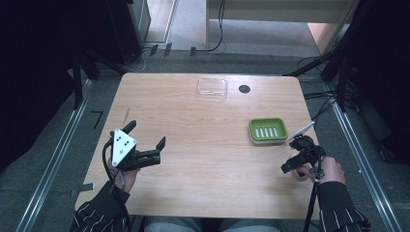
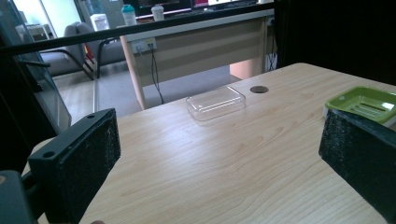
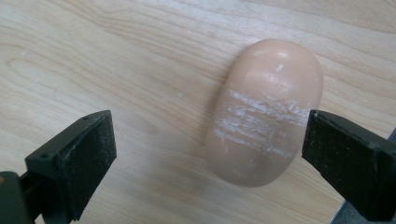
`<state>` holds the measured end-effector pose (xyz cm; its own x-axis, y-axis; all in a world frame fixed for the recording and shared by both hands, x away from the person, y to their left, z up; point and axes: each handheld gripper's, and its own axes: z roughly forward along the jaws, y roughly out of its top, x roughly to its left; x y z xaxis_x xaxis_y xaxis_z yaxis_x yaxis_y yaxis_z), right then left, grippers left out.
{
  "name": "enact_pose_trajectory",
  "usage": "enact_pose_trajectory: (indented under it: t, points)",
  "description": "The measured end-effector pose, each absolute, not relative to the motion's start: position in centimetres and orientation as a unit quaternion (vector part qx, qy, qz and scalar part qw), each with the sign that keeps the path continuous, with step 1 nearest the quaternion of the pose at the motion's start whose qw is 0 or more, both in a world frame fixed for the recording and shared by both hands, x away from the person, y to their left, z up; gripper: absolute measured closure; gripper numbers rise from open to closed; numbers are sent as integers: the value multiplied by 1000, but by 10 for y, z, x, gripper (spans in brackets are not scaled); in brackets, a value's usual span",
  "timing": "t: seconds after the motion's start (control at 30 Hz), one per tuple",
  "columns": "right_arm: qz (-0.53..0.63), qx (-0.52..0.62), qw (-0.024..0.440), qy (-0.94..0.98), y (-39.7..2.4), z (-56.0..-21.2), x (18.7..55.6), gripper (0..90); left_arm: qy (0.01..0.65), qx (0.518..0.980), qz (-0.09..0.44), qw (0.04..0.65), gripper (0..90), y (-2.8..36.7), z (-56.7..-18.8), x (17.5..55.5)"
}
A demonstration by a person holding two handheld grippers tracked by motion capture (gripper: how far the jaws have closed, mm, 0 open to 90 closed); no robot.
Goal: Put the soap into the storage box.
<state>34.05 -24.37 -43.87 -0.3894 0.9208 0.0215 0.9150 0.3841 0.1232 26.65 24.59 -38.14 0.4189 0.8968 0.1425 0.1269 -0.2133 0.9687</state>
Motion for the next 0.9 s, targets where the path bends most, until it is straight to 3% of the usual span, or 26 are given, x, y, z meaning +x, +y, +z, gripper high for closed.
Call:
enact_pose_trajectory:
  t: [0.9]
  points:
    - [45, 588, 12, 807, -262, -455, 367, 85, 379, 676, 384, 502, 0, 246, -382, 267]
